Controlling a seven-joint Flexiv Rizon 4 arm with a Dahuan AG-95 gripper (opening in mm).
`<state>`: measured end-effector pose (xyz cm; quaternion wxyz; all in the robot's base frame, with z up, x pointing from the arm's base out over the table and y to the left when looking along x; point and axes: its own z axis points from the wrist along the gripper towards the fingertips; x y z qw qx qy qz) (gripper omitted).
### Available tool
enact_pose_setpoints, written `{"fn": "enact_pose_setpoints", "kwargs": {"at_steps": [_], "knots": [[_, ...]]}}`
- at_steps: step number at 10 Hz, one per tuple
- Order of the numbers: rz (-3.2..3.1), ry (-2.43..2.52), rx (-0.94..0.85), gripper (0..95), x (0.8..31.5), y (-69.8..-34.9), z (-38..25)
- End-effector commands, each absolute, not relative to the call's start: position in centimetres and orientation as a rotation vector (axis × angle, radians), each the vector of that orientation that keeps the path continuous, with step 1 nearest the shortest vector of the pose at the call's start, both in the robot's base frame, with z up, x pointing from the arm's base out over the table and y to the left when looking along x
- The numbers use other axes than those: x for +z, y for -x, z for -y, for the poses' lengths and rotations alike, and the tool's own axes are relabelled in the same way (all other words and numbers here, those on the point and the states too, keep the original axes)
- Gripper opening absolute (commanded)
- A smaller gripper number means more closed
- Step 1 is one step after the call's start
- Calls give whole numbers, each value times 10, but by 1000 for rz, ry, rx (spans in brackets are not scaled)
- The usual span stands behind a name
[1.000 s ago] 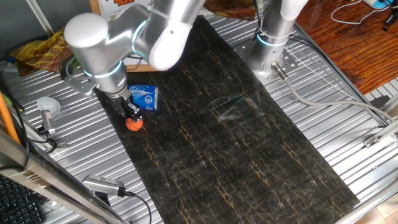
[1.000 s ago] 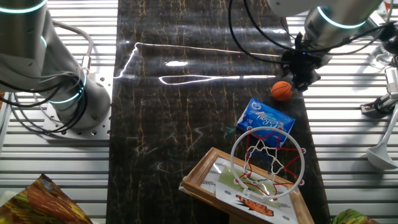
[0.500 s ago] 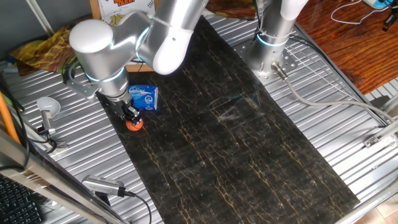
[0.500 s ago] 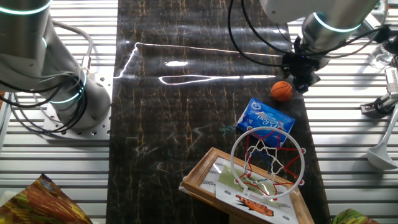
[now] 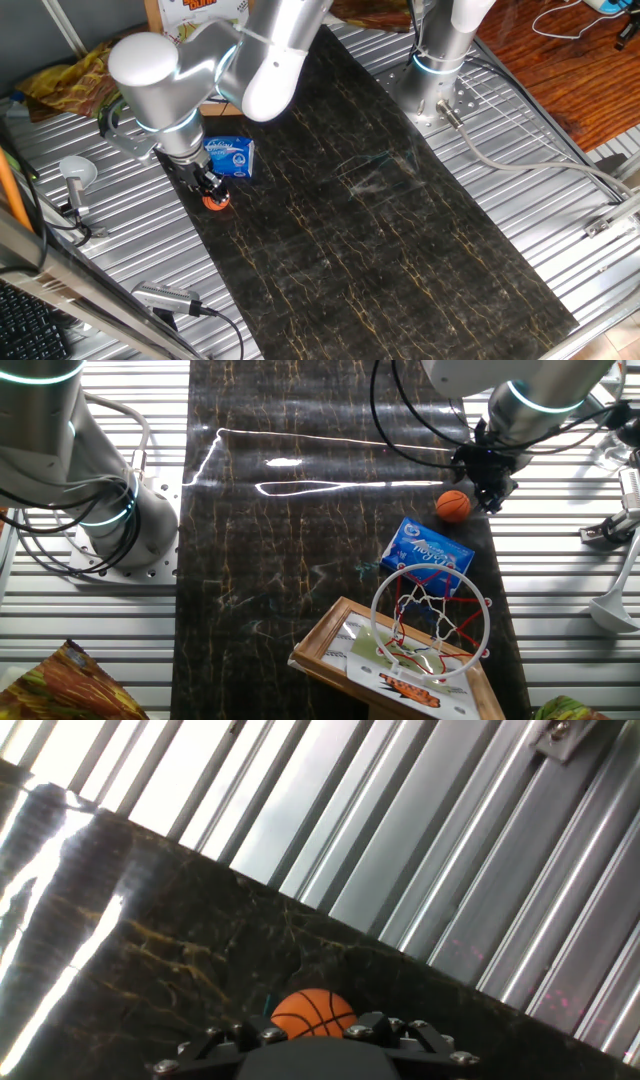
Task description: Grab a basketball, release it and shoot it into the basket
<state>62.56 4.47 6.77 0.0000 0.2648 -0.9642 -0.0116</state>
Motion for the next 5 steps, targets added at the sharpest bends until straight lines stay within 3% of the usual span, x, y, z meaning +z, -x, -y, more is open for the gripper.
{"fn": "enact_pose_setpoints", "kwargs": {"at_steps": [1, 5], "knots": [[3024, -819, -27, 570, 67, -627, -45], [3013, -825, -44, 570, 68, -628, -46]]}}
